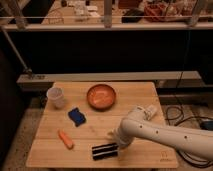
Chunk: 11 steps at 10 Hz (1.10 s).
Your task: Place the eraser on the white sponge
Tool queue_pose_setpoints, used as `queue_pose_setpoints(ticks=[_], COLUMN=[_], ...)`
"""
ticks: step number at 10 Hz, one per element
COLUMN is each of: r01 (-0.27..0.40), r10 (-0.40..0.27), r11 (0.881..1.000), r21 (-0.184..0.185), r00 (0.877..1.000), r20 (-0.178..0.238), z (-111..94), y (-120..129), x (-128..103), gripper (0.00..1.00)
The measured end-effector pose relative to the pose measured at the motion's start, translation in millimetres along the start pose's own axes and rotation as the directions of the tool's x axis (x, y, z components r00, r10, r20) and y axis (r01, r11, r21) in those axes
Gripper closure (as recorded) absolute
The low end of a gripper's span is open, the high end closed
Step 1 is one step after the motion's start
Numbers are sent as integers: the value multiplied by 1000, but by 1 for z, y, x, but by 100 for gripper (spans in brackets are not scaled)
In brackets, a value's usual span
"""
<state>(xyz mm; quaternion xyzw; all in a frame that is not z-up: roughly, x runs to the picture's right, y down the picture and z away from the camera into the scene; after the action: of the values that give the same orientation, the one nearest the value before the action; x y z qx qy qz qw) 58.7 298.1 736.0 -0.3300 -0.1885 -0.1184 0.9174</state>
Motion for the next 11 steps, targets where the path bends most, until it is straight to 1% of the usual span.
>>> queue_pose_setpoints(ticks=[1, 3, 9, 11], r01=[5, 6, 16, 22], r10=[-5, -6, -16, -22], r11=[1000, 1000, 1000, 1000], r21=[-4, -7, -15, -19], r00=[1000, 1000, 1000, 1000], r20=[2, 5, 13, 16], z=[7, 15, 25, 29], y=[1, 0, 2, 3], x=[-3, -7, -17, -20], gripper=[20, 20, 20, 24])
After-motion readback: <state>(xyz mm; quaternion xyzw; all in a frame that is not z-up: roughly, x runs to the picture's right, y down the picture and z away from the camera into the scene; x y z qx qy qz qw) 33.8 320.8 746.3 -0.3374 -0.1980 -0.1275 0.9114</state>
